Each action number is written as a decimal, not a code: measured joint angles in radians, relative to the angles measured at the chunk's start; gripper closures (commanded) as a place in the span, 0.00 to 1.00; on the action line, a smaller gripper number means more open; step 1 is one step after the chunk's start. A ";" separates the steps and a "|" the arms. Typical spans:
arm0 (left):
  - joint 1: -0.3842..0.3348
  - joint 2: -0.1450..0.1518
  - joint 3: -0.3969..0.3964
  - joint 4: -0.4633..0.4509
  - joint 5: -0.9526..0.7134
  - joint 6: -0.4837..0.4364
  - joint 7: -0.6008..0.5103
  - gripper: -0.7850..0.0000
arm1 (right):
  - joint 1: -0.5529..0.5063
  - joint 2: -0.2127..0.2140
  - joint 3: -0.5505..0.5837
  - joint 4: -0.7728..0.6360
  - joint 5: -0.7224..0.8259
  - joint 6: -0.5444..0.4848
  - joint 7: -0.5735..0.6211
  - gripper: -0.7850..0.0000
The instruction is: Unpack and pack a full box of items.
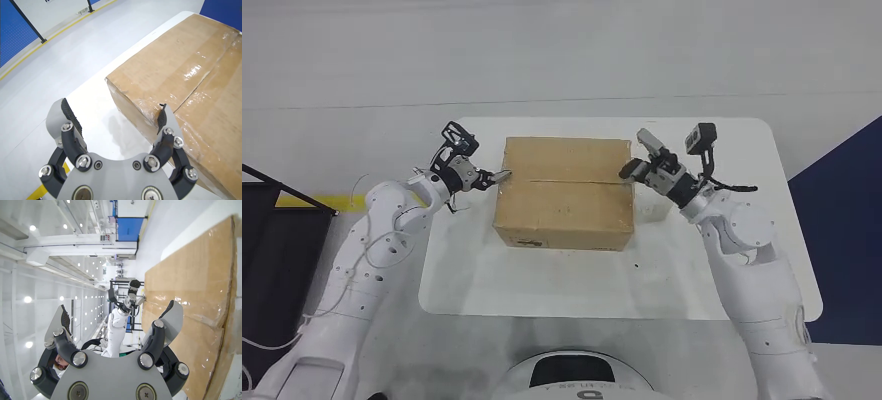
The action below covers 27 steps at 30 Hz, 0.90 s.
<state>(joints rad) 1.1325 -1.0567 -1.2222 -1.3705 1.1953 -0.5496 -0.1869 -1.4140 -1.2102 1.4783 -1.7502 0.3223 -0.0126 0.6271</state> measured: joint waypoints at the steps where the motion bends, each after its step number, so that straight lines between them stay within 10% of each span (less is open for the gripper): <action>1: 0.001 0.000 0.001 0.001 0.001 0.001 0.001 0.00 | -0.027 0.003 0.024 -0.023 -0.023 -0.025 -0.021 0.00; 18: 0.006 -0.001 0.008 0.000 0.007 -0.002 -0.001 0.00 | -0.150 0.014 0.098 -0.097 -0.199 -0.056 -0.208 0.00; 27: 0.006 -0.001 0.008 0.000 0.007 -0.002 -0.001 0.00 | -0.265 0.037 -0.025 -0.173 -1.121 0.066 -0.304 0.00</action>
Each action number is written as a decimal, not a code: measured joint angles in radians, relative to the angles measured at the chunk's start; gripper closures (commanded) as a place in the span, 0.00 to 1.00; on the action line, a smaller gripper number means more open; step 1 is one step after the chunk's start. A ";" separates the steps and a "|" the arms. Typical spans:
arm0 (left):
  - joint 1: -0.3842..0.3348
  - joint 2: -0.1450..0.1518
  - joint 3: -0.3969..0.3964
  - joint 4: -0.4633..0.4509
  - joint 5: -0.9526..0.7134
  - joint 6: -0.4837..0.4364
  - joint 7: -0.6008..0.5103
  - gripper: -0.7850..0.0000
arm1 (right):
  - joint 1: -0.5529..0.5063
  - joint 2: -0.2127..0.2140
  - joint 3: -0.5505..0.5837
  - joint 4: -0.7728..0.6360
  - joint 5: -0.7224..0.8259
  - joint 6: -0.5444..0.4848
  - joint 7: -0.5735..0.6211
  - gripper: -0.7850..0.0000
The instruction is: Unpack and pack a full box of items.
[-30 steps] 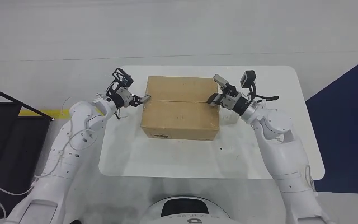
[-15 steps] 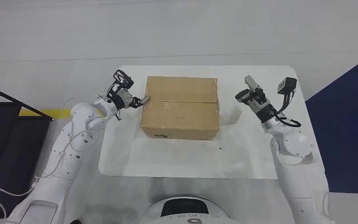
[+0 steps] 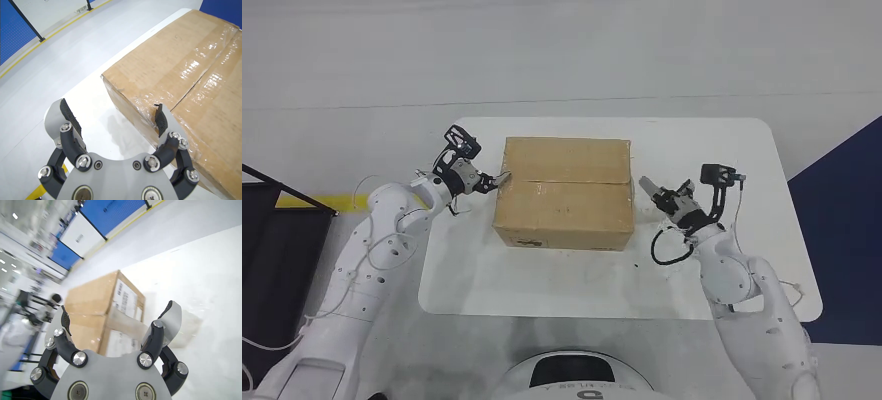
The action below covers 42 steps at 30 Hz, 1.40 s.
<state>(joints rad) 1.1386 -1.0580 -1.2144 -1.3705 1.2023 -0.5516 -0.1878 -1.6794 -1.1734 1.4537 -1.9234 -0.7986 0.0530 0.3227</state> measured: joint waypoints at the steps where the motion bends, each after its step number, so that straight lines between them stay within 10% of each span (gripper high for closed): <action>1: 0.000 0.000 0.000 0.000 0.000 0.000 0.000 0.00 | -0.011 0.003 -0.002 -0.002 -0.091 0.004 0.029 0.00; 16: 0.000 0.000 0.000 0.000 0.000 0.000 0.000 0.00 | 0.081 0.002 -0.045 0.149 -0.069 -0.122 0.224 0.00; 29: 0.000 0.000 0.000 0.000 0.000 0.000 0.000 0.00 | 0.313 -0.030 -0.072 0.550 0.380 -0.321 0.086 0.00; 42: 0.000 0.000 0.000 0.000 0.000 0.000 0.000 0.00 | 0.283 -0.040 -0.066 0.493 0.528 -0.407 -0.022 0.00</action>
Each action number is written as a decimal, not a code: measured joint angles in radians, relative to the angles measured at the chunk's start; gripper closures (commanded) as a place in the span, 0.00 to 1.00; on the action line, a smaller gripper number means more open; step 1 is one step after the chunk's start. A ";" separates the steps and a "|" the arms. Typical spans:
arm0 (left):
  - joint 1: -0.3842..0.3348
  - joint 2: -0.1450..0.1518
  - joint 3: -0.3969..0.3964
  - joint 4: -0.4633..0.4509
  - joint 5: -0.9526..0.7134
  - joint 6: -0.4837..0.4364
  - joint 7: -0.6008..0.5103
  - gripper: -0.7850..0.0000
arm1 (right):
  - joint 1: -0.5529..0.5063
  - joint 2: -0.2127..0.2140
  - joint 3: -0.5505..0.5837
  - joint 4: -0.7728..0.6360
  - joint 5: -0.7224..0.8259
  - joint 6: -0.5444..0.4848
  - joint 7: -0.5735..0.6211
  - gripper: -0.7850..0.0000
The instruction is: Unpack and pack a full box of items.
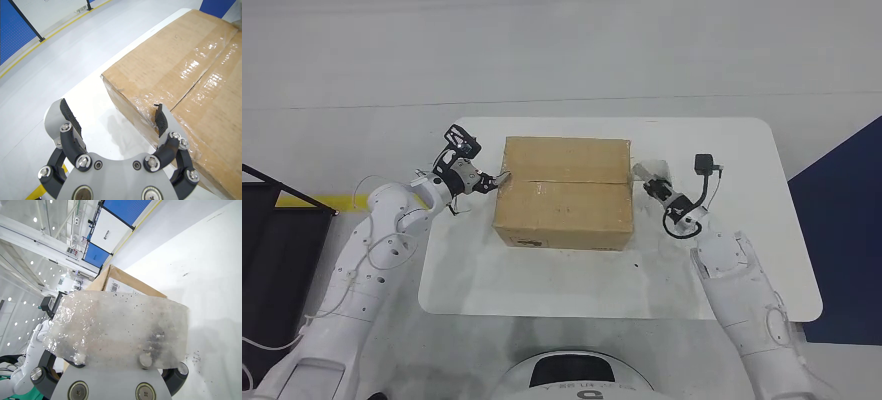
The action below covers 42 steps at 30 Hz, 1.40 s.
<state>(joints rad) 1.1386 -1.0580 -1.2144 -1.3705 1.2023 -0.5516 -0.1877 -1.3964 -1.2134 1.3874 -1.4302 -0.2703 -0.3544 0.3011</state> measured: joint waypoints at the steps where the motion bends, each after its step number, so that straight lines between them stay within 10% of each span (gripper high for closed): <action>1: 0.000 0.000 0.000 0.000 0.000 0.000 0.000 0.00 | -0.009 0.001 0.001 -0.024 -0.022 0.013 -0.010 0.00; 20: 0.000 0.000 0.000 0.000 0.000 0.000 0.000 0.00 | -0.248 0.002 -0.035 -0.695 -0.486 0.497 -0.147 0.00; 35: 0.000 0.000 0.000 0.000 0.000 0.000 0.000 0.00 | 0.158 -0.108 -0.663 -0.575 -1.018 0.907 0.237 0.00; 42: 0.000 0.000 0.000 0.000 0.000 0.000 0.000 0.00 | 0.188 -0.144 -0.695 -0.665 -1.047 0.995 0.206 0.00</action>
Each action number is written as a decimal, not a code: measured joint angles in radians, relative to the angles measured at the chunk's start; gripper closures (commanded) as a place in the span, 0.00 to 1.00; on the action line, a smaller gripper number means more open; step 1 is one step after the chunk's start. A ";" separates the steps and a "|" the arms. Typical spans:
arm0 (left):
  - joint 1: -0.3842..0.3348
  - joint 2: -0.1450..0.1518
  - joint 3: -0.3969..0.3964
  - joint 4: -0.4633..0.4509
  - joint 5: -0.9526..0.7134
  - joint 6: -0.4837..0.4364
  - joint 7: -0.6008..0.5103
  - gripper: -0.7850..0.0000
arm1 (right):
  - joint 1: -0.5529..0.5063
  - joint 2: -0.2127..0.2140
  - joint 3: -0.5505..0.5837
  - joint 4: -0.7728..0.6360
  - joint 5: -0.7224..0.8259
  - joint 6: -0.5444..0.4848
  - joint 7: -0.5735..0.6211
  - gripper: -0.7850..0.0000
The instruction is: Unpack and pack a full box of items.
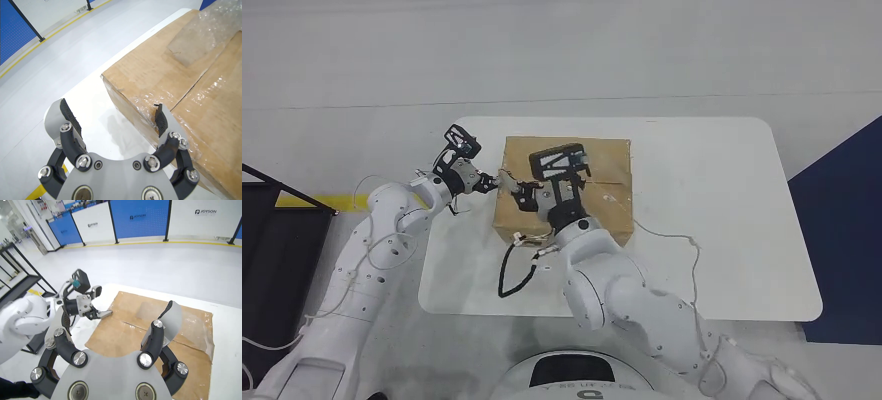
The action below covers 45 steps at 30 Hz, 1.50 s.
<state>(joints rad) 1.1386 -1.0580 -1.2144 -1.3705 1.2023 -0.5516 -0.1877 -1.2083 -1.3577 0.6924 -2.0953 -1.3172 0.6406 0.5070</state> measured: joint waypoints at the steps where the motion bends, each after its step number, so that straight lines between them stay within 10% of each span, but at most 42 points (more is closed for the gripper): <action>1: 0.000 0.000 0.000 0.000 0.000 0.000 0.000 0.00 | -0.014 0.002 0.018 -0.022 0.003 0.003 -0.010 0.00; 15: 0.000 0.000 0.000 0.000 0.000 0.000 0.000 0.00 | -0.367 0.041 0.575 -0.048 0.638 -0.285 -0.216 0.00; 45: 0.000 0.000 0.000 0.000 0.000 0.000 0.000 0.00 | -0.279 0.028 0.627 0.170 0.947 -0.387 -0.215 0.00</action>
<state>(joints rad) 1.1387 -1.0580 -1.2144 -1.3705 1.2024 -0.5516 -0.1878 -1.4871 -1.3297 1.3194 -1.9255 -0.3704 0.2531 0.2917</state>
